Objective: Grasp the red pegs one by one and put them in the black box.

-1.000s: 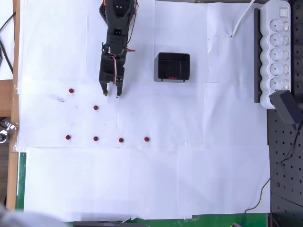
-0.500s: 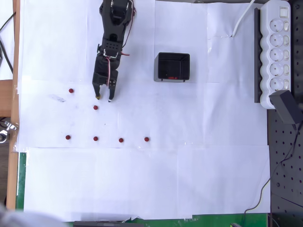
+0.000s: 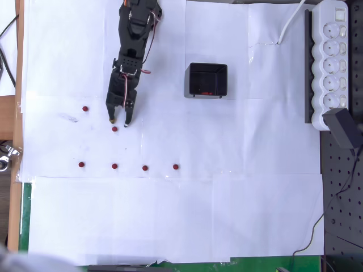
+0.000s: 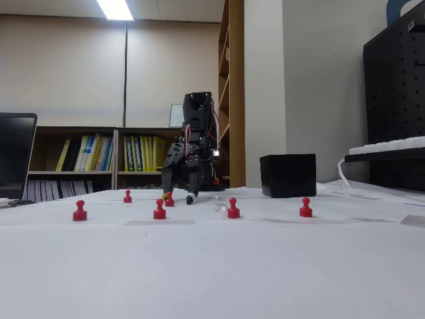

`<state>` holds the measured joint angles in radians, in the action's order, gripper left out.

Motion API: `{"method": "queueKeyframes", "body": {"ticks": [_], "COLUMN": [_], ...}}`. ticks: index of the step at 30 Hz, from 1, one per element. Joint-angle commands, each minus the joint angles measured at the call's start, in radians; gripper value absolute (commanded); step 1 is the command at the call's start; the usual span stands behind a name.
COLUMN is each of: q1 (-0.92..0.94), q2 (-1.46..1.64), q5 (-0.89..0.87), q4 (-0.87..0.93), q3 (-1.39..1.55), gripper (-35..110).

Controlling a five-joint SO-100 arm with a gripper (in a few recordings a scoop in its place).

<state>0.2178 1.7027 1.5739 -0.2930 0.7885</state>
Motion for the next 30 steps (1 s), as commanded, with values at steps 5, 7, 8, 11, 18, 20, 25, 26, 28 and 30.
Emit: {"method": "queueKeyframes", "body": {"ticks": [5, 7, 8, 11, 18, 20, 25, 26, 28, 30], "q1": [0.034, 0.035, 0.035, 0.034, 0.029, 0.029, 0.031, 0.028, 0.020, 0.002], "q2": [0.071, 0.084, 0.087, 0.092, 0.095, 0.095, 0.083, 0.060, -0.008, -0.097], "q5": [0.002, -0.002, -0.002, -0.003, -0.003, 0.002, 0.006, 0.014, 0.044, 0.103], "q4": [-0.014, -0.014, -0.012, -0.012, -0.014, -0.012, 0.037, 0.083, 0.267, 0.551], "q3": [0.086, 0.100, 0.103, 0.104, 0.106, 0.109, 0.114, 0.121, 0.161, 0.253], "gripper": [15, 15, 14, 14, 7, 2, 0, 0, 0, 0]}}
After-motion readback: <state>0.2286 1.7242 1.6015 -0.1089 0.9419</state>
